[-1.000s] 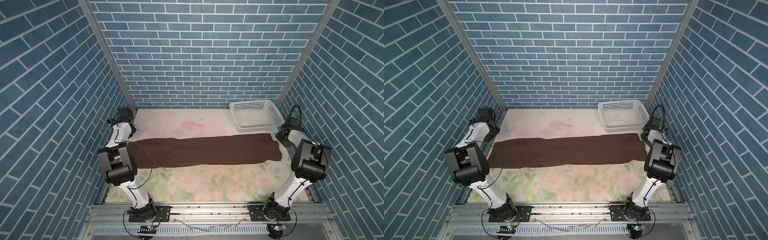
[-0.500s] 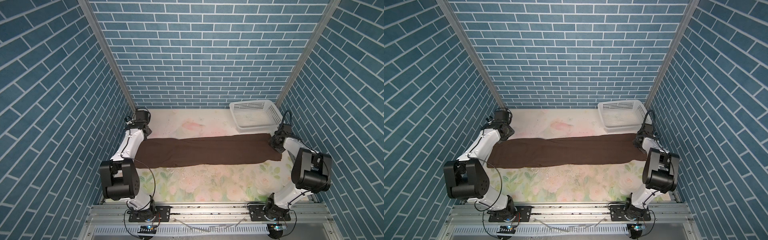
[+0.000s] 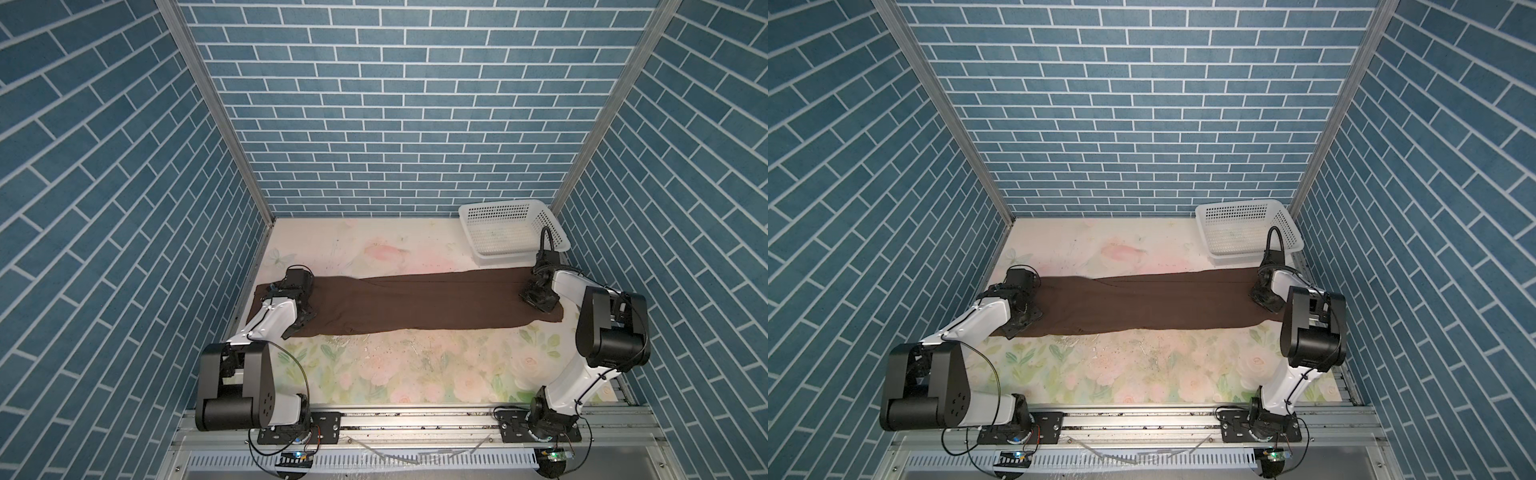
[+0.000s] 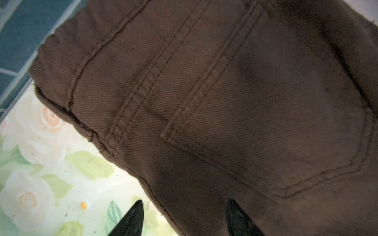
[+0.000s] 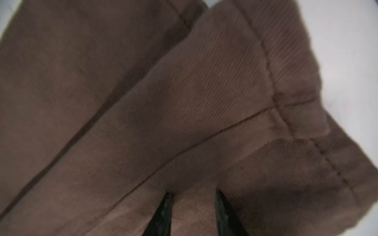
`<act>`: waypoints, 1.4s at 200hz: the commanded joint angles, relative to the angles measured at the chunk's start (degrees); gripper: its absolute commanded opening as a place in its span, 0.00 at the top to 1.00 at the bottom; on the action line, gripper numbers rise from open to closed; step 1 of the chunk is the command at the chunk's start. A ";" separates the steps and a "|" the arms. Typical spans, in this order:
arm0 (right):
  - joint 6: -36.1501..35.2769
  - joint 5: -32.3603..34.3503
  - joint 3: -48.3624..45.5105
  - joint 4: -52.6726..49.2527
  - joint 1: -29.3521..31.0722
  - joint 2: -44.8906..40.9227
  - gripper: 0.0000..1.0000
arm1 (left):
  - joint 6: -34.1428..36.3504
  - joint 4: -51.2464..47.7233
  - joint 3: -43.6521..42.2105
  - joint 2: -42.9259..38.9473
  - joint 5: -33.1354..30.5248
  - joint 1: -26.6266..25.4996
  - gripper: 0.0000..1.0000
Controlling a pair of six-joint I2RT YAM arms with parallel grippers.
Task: Fold and stack the trousers
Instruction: 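Grasp the waist end with the left gripper and hem end with the right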
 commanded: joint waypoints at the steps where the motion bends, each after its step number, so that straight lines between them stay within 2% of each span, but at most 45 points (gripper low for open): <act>1: 2.25 -0.26 -6.35 -5.67 0.63 -3.54 0.65 | 0.62 4.36 -1.80 1.64 5.08 4.55 0.36; 19: 3.98 0.53 -11.35 -6.13 0.49 -7.85 0.66 | 1.65 5.70 -2.84 2.63 7.32 8.29 0.41; 55: 6.07 0.92 -16.76 -8.72 -0.73 -16.26 0.66 | 5.11 6.41 -5.29 1.97 8.23 13.92 0.43; 86: 4.76 0.10 -13.57 -12.28 -3.67 -21.10 0.65 | 5.85 6.83 -6.58 -0.42 7.25 17.08 0.43; 116: 1.28 1.46 -6.15 -14.41 -6.47 -20.06 0.65 | 5.73 6.63 -5.90 -1.63 6.00 17.83 0.43; 121: 0.62 1.47 -5.28 -14.07 -6.65 -19.44 0.71 | 5.71 6.88 -5.89 -1.95 6.41 17.85 0.44; 132: -1.18 0.70 -3.82 -12.78 -6.76 -17.65 0.90 | 5.90 8.08 -5.89 -2.44 8.36 17.77 0.44; 138: -1.99 0.31 -3.31 -11.92 -6.85 -16.62 0.95 | 6.11 8.91 -5.88 -2.57 9.45 17.77 0.44; 147: -2.71 0.13 -2.33 -11.32 -6.85 -14.77 0.96 | 6.39 9.67 -5.73 -2.51 10.24 17.70 0.45; 163: -3.84 -0.51 -1.04 -10.42 -6.92 -11.98 0.95 | 7.13 10.44 -5.60 -2.11 10.39 17.73 0.46; 195: -4.54 -3.76 -0.51 -7.43 -7.03 -7.50 0.75 | 7.79 14.82 -7.20 -0.52 13.39 17.76 0.46; 216: -4.44 -4.51 -0.11 -6.43 -7.10 -4.24 0.67 | 8.08 17.42 -6.95 2.16 16.89 17.76 0.46; 231: -3.87 -5.14 0.23 -5.42 -7.25 -2.25 0.66 | 8.33 18.18 -6.57 3.97 17.75 17.74 0.48; 235: -3.68 -5.31 0.33 -5.18 -7.29 -1.84 0.68 | 8.26 18.30 -6.59 4.26 18.28 17.77 0.48; 246: -2.97 -5.61 0.80 -4.92 -7.46 -0.98 0.88 | 8.29 18.64 -6.39 5.05 18.76 17.76 0.49; 257: -2.27 -5.27 1.25 -4.99 -7.60 -0.84 1.00 | 8.04 19.00 -6.26 5.44 18.92 17.69 0.50; 280: -1.34 -3.82 3.30 -6.87 -8.29 -1.59 1.00 | 7.65 19.51 -5.86 6.46 19.53 17.76 0.51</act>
